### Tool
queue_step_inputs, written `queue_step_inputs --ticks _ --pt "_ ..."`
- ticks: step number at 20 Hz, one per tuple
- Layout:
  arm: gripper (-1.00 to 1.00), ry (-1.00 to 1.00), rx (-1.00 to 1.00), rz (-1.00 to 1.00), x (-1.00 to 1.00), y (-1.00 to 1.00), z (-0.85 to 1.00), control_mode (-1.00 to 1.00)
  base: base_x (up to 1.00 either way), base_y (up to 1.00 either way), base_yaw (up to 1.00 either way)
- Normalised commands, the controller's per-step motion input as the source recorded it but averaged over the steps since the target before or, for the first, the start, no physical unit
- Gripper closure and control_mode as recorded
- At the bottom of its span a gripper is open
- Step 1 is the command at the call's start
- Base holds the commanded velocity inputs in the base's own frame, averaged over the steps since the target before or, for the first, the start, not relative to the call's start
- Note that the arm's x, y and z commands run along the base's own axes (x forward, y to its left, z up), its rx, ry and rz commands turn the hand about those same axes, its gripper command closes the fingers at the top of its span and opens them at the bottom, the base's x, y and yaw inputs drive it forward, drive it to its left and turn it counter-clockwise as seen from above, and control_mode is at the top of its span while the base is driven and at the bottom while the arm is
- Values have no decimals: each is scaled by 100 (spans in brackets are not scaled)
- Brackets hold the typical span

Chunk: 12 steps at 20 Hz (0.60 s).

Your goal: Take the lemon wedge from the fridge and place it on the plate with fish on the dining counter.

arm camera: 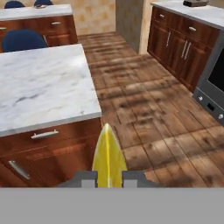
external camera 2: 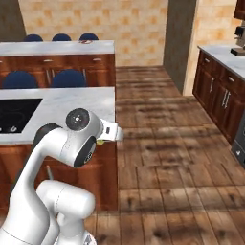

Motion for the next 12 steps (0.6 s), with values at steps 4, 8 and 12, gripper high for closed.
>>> queue_step_inputs --ticks 4,8,12 --pt "100 0 0 0 0 0 0 100 12 -100 -1" --pt "100 0 0 0 0 0 0 100 61 -100 0" --pt "100 0 0 0 0 0 0 100 100 -64 6"
